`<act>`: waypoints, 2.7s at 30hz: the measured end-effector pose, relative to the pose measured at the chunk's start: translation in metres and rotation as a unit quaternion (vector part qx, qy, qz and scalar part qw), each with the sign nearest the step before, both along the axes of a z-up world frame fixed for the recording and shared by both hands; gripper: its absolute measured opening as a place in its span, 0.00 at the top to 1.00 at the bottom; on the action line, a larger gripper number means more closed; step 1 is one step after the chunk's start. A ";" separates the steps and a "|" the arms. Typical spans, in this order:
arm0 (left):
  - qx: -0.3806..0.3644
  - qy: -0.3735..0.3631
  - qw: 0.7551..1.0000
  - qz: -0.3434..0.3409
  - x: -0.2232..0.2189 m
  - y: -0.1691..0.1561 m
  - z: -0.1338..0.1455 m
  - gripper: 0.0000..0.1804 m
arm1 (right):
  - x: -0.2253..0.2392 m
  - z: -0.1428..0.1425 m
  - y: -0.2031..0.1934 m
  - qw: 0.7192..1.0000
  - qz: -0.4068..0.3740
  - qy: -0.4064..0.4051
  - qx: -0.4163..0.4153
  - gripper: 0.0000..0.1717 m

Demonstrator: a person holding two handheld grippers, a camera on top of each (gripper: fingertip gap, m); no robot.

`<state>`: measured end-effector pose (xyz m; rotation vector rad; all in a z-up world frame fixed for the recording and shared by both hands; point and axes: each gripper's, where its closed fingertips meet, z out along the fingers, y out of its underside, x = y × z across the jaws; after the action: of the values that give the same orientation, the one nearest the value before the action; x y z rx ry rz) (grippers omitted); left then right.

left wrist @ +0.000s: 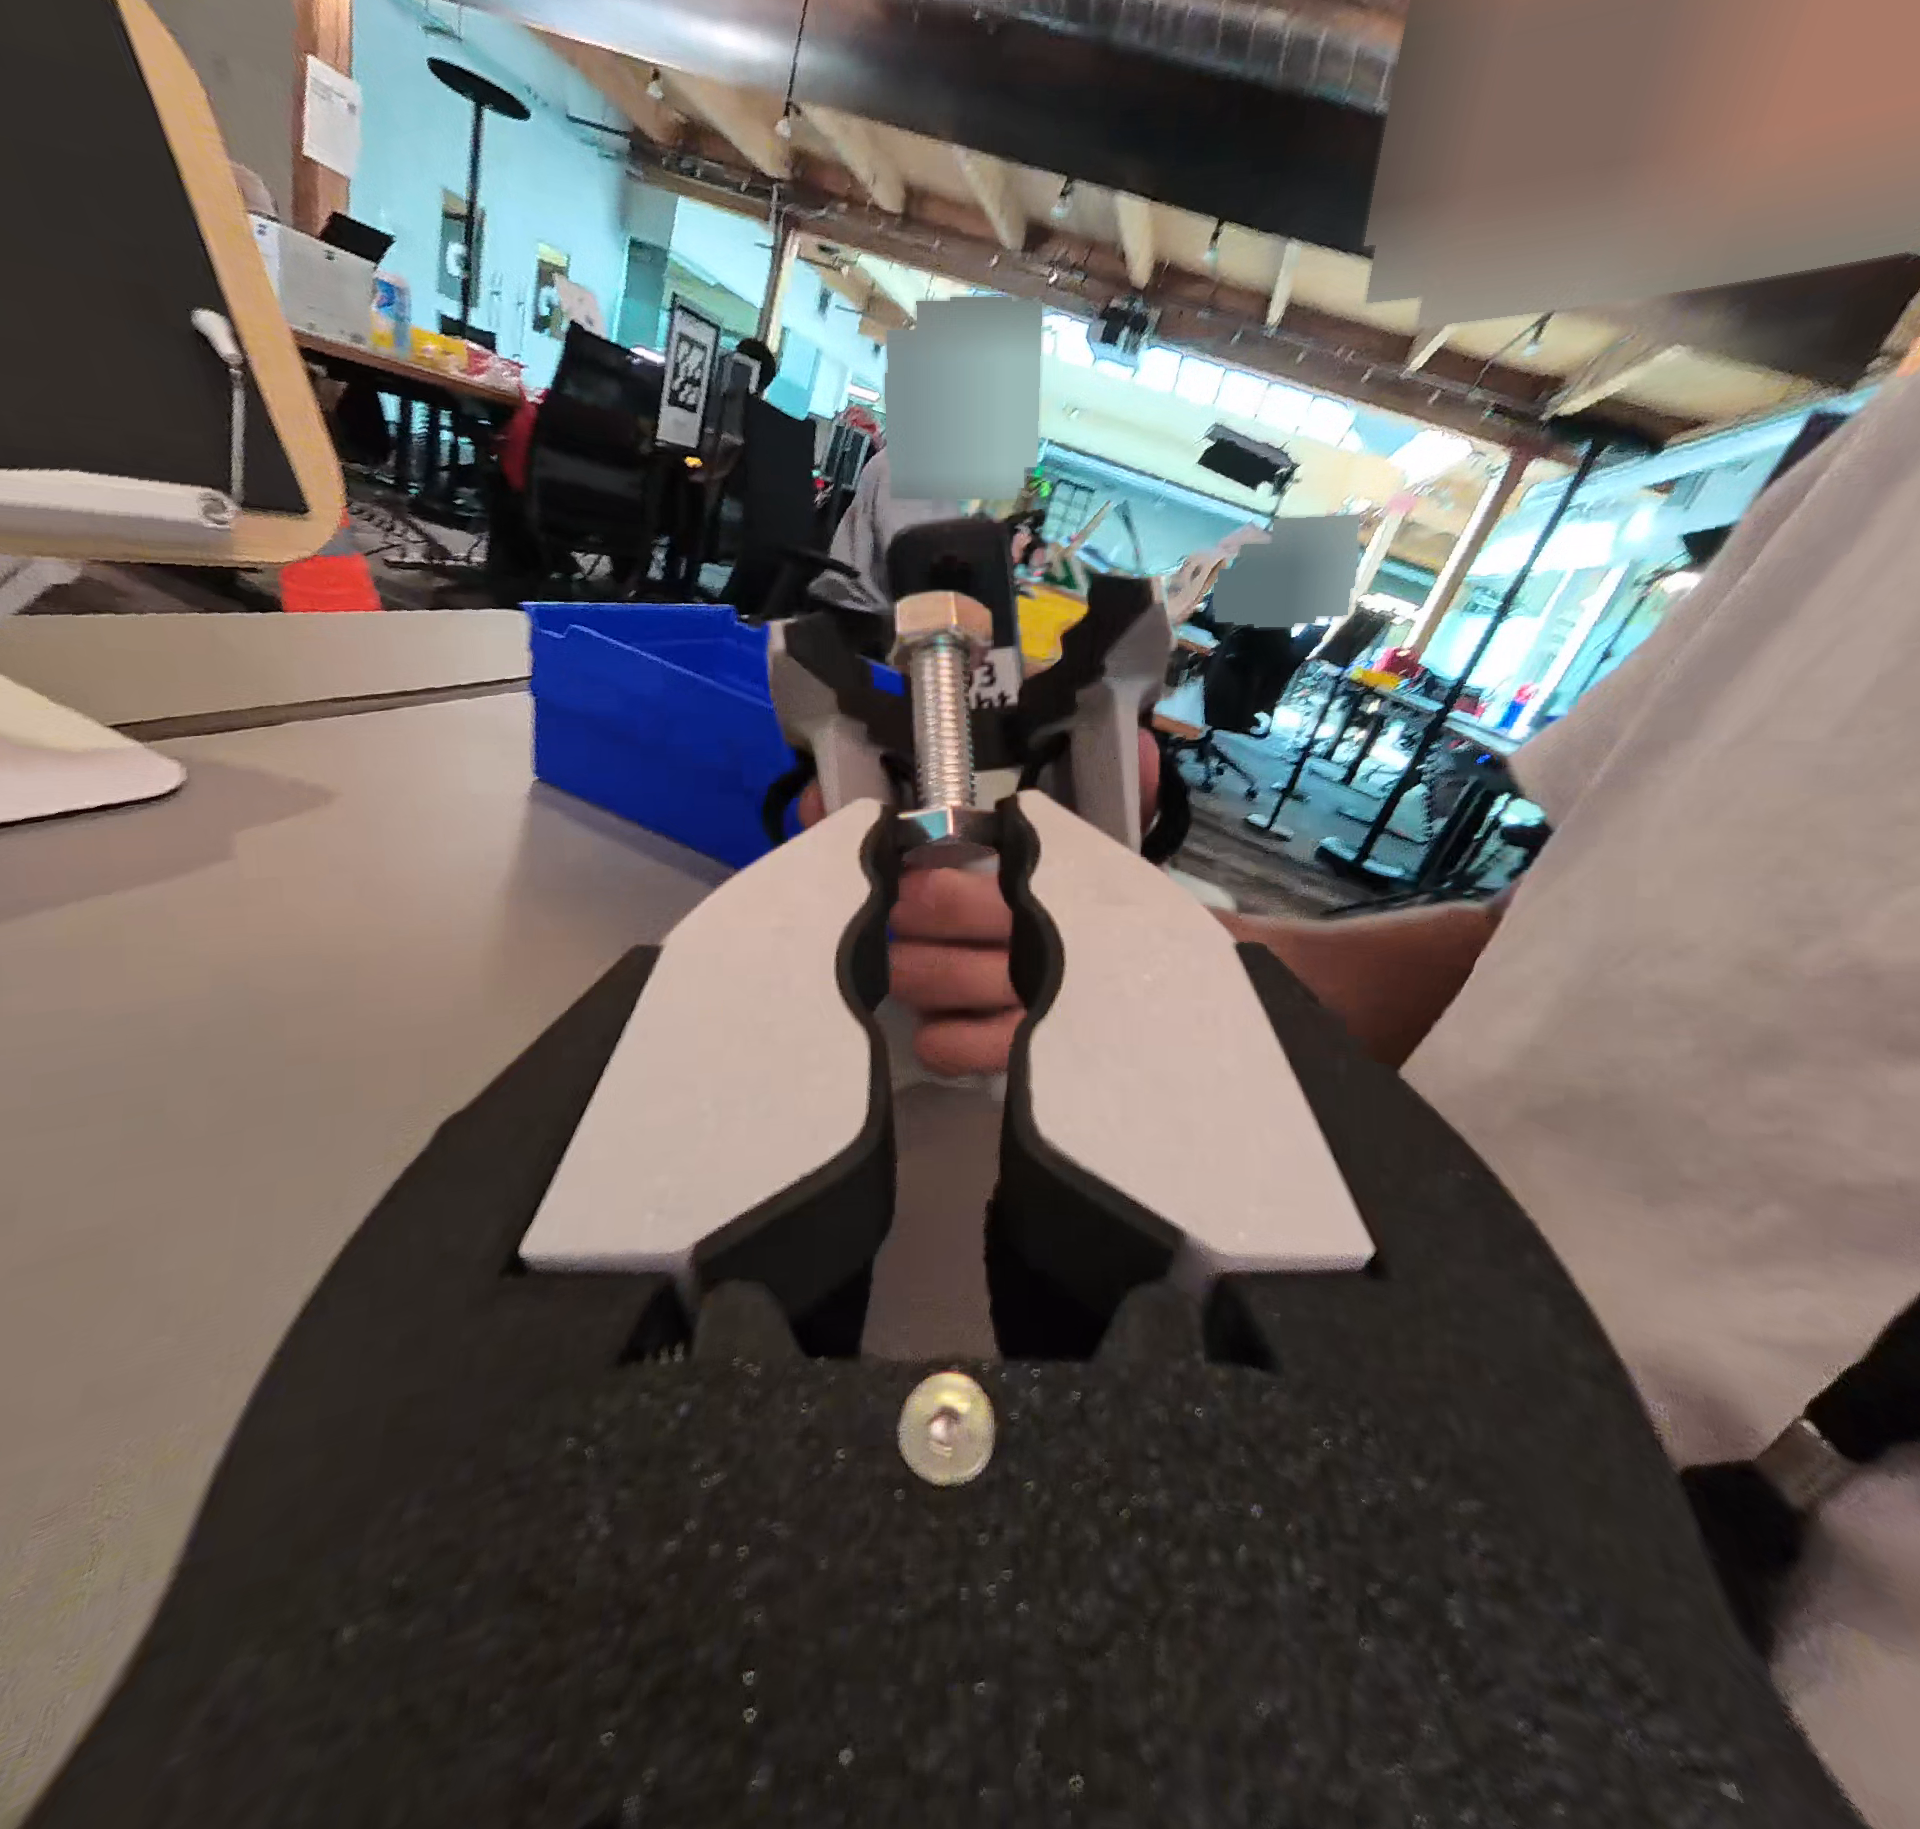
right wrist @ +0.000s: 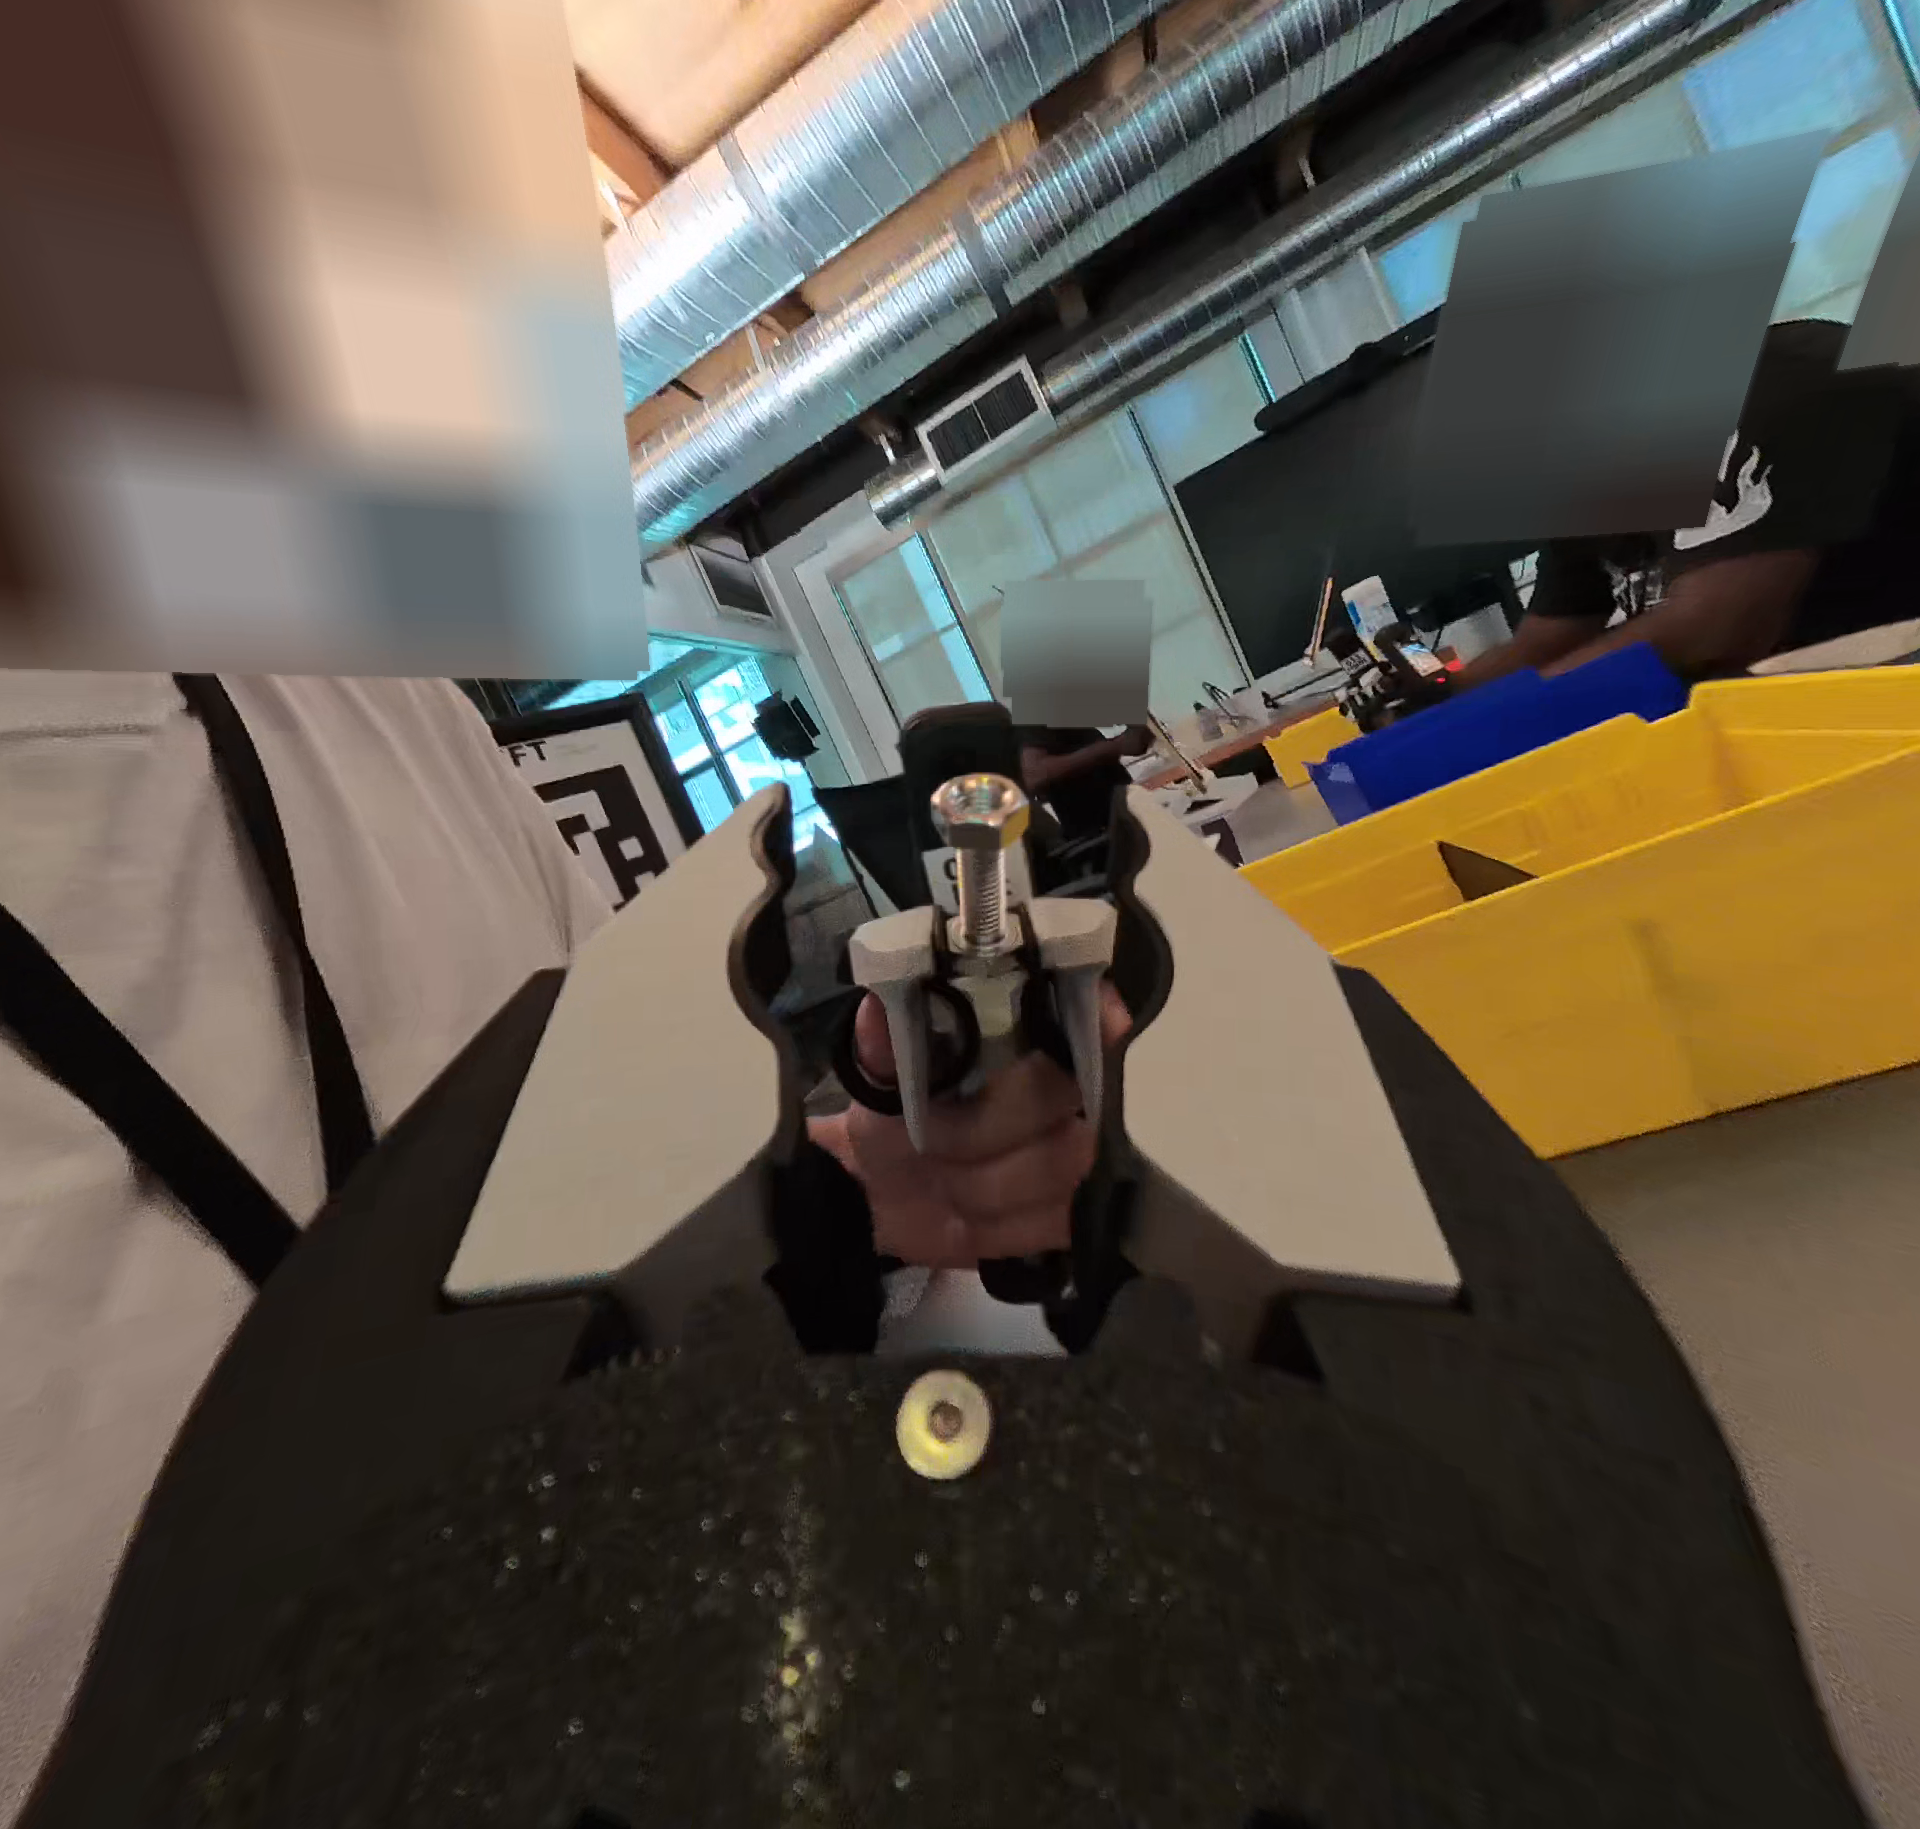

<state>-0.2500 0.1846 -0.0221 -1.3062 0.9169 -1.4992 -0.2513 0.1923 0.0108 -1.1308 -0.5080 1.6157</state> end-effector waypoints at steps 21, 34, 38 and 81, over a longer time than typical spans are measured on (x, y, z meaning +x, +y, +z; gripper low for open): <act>-0.087 -0.063 0.986 -0.124 0.005 -0.035 0.010 0.90 | 0.009 0.002 -0.023 0.999 0.004 -0.023 0.040 0.85; 0.194 0.226 0.952 0.078 0.003 0.006 -0.058 0.90 | 0.012 -0.069 0.002 0.954 0.027 -0.194 -0.225 0.90; 0.267 0.294 0.911 0.111 0.003 0.011 -0.076 0.90 | 0.016 -0.088 0.004 0.928 0.062 -0.151 -0.335 0.90; 0.327 0.361 0.872 -0.043 0.008 -0.035 -0.121 0.90 | 0.021 -0.139 -0.049 0.913 0.101 -0.289 -0.271 0.90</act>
<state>-0.2425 0.1500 -0.1436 -1.2992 1.7906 -0.5965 -0.2298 0.1437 -0.1287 -2.0653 -0.5814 1.6297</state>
